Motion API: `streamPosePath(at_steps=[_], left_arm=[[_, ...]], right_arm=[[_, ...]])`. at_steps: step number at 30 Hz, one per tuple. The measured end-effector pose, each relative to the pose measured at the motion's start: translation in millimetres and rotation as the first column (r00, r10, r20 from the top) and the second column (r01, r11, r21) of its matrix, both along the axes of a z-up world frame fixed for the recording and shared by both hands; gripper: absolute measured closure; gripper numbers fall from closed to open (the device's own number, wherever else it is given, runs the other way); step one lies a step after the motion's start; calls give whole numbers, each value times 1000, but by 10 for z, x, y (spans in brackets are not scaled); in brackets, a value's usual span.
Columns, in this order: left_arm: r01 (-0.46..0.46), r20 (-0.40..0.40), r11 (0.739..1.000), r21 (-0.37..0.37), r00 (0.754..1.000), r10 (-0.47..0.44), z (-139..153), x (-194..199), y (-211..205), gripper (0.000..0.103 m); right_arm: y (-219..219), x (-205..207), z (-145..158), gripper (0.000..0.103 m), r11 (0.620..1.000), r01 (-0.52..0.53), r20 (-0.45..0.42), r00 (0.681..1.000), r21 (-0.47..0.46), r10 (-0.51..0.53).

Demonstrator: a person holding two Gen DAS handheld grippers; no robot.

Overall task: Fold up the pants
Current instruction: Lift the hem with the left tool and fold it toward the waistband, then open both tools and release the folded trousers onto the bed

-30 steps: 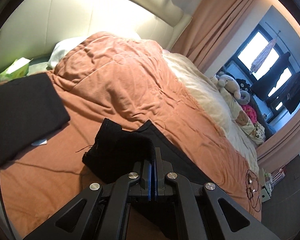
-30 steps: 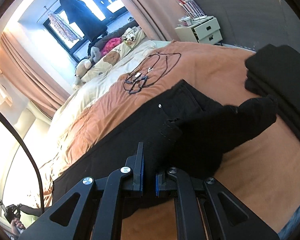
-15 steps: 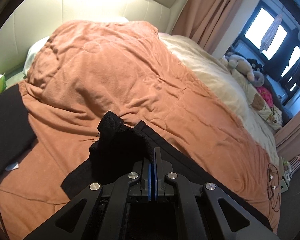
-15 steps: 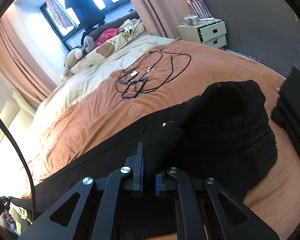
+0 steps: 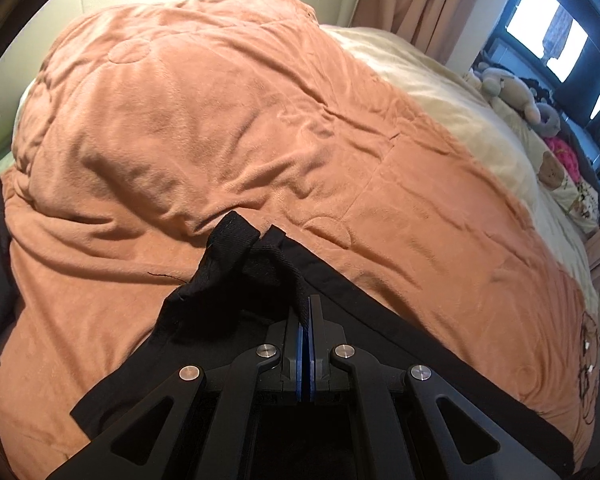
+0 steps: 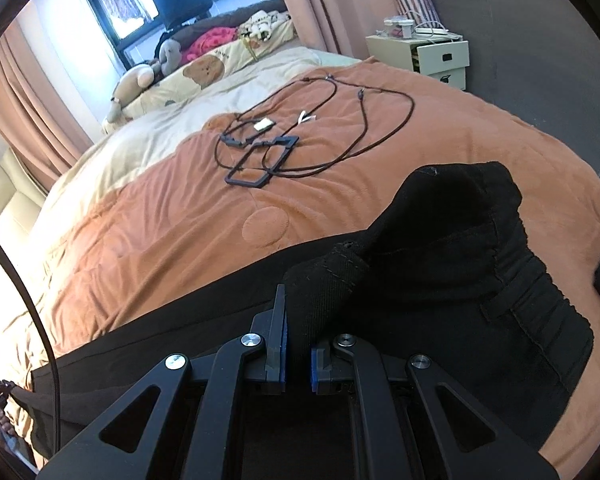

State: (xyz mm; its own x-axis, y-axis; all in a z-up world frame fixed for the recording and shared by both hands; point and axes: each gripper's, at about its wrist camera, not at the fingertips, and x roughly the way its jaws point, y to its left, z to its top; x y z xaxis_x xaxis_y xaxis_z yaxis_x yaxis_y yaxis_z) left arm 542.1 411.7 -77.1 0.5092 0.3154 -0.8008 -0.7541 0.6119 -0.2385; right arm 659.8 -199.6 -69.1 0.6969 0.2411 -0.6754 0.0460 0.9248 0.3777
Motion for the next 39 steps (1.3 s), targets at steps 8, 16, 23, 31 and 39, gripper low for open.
streamPosePath(at_steps=[8, 16, 23, 31, 39], left_arm=[[30, -78, 1000, 0, 997, -30, -272, 371, 83, 101], [88, -71, 996, -8, 994, -88, -386, 590, 130, 80], [114, 42, 993, 16, 993, -114, -63, 377, 137, 16], [177, 26, 984, 18, 984, -177, 87, -33, -32, 16], [197, 12, 980, 15, 980, -198, 213, -636, -128, 16]], right_arm=[[94, 451, -259, 99, 1000, 9, -54, 999, 15, -9], [108, 642, -446, 79, 999, 5, -105, 994, 39, -1], [-226, 330, -115, 18, 991, 0, 61, 998, 134, -9], [-306, -194, 5, 18, 995, -85, 62, 995, 45, 82], [-410, -805, 225, 18, 990, -129, 66, 989, -52, 132]])
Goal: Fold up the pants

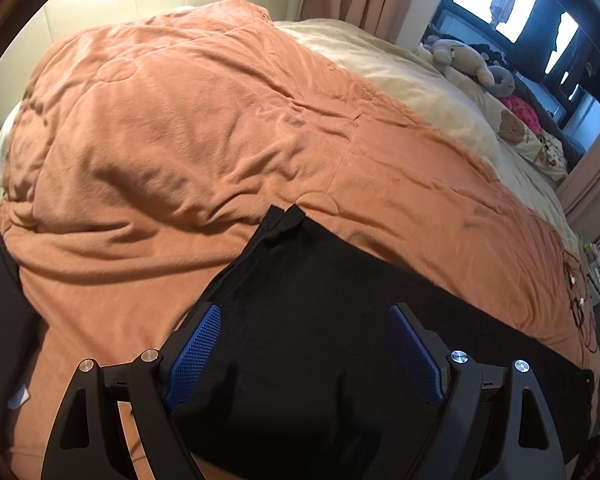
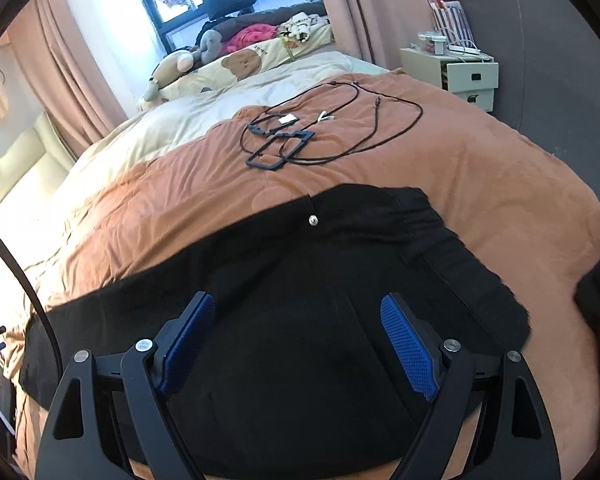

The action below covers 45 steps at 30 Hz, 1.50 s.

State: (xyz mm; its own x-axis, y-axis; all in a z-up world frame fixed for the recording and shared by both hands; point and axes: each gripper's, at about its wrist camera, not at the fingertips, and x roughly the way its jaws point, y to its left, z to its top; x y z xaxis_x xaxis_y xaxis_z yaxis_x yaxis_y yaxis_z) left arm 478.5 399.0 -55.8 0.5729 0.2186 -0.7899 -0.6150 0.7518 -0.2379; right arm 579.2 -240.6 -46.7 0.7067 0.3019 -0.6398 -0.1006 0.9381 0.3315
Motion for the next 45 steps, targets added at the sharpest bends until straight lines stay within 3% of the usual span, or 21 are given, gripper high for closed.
streamPosePath(at_steps=[11, 15, 24, 29, 37, 38, 40, 45], left_arm=[[-52, 6, 998, -44, 999, 52, 68, -791, -82, 19], [-94, -5, 991, -97, 996, 94, -83, -1000, -64, 32], [-174, -28, 958, -228, 985, 172, -562, -1217, -29, 39], [-217, -47, 919, -329, 976, 214, -869, -1201, 21, 52], [-270, -31, 890, -368, 960, 279, -1072, -1123, 103, 53], [-281, -27, 888, -363, 956, 292, -1076, -1125, 111, 58], [-325, -19, 868, -376, 939, 343, -1123, -1149, 144, 66], [-366, 80, 806, -465, 889, 450, -1209, -1261, 239, 66]], right_arm=[[-329, -603, 77, 18, 1000, 11, -19, 1000, 15, -10], [-424, -779, 41, 18, 1000, 29, -31, 999, 13, -28], [-613, -1055, -141, 18, 990, 132, -105, 987, 57, -126], [-659, -1107, -280, 18, 979, 185, -149, 974, 84, -171], [-656, -1012, -502, 18, 958, 223, -232, 956, 182, -179], [-678, -994, -518, 18, 955, 225, -233, 956, 192, -178], [-698, -955, -543, 18, 949, 228, -234, 956, 217, -177], [-792, -882, -687, 19, 917, 266, -229, 952, 296, -201]])
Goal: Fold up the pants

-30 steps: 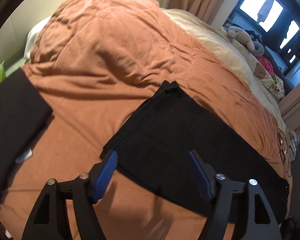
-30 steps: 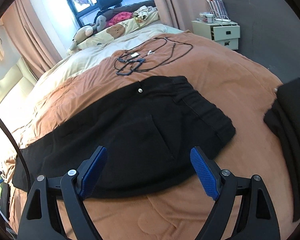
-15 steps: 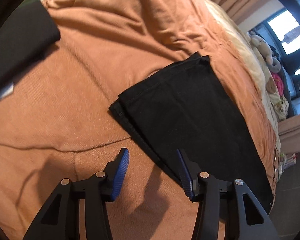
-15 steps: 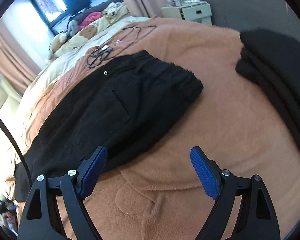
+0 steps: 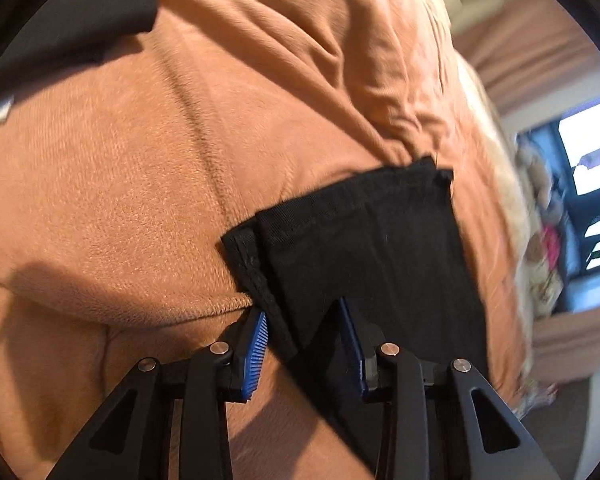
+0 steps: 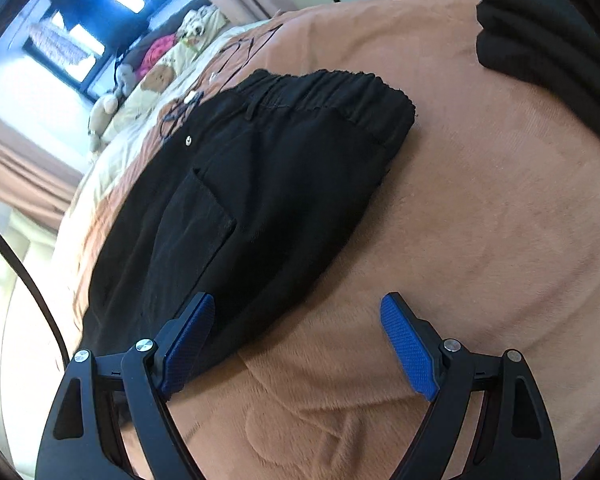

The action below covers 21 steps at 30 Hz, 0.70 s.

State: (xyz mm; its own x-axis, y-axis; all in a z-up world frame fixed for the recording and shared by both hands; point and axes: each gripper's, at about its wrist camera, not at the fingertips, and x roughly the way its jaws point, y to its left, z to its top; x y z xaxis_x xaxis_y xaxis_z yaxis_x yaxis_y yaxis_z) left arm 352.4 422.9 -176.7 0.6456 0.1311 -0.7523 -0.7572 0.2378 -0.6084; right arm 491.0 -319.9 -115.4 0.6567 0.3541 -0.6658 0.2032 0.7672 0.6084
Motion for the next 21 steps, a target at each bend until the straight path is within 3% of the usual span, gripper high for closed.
streamPosePath(at_steps=[5, 13, 16, 18, 21], left_arm=[[-89, 101, 995, -42, 991, 93, -61, -143, -36, 66], [-79, 75, 997, 2, 994, 78, -27, 17, 28, 66], [-87, 24, 996, 10, 996, 87, -44, 58, 90, 90], [-87, 5, 996, 19, 996, 87, 10, 78, 108, 97], [-91, -2, 995, 38, 996, 91, 160, 85, 119, 98]], right_arm=[[-69, 69, -130, 34, 996, -5, 56, 998, 88, 0], [-363, 146, -356, 41, 972, 99, 90, 989, 211, -120], [-418, 140, -431, 58, 960, 129, 101, 982, 249, -159], [-449, 145, -494, 92, 953, 141, 83, 982, 269, -169], [-517, 130, -441, 97, 941, 140, 99, 979, 309, -178]])
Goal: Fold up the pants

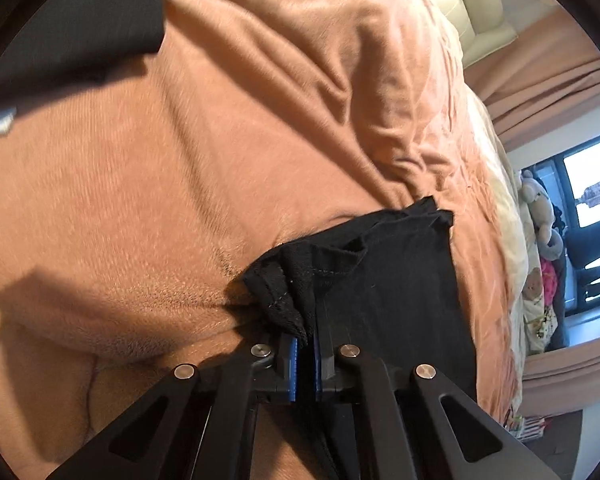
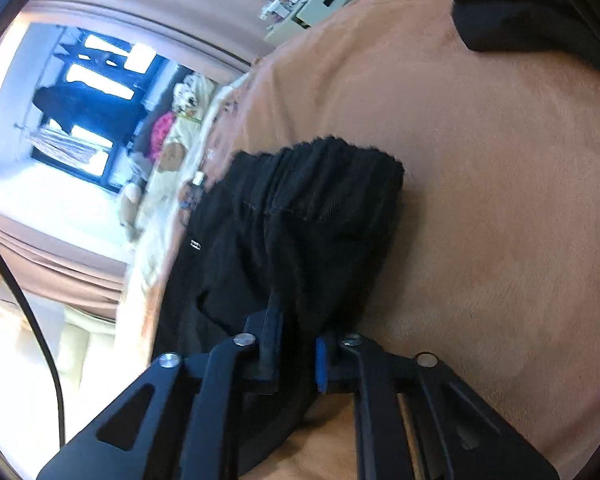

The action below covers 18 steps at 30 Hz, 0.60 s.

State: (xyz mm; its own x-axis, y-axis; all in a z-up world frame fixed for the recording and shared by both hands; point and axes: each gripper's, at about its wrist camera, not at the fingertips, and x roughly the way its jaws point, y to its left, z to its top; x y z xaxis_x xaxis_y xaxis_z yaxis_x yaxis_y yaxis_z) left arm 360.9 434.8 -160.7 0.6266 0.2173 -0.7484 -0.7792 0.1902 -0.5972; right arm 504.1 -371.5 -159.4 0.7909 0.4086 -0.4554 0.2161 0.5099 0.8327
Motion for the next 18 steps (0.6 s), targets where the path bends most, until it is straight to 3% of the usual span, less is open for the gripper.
streamPosePath(at_steps=[3, 11, 18], left_arm=[[8, 33, 1000, 11, 999, -8, 178, -7, 4, 98], [46, 116, 996, 75, 992, -55, 867, -73, -62, 98], [81, 97, 993, 81, 991, -88, 1122, -389, -134, 98]], right_arm=[[66, -62, 276, 99, 998, -22, 48, 999, -58, 25], [100, -210, 709, 101, 995, -36, 83, 996, -93, 44], [51, -424, 865, 101, 992, -63, 60, 996, -111, 70]])
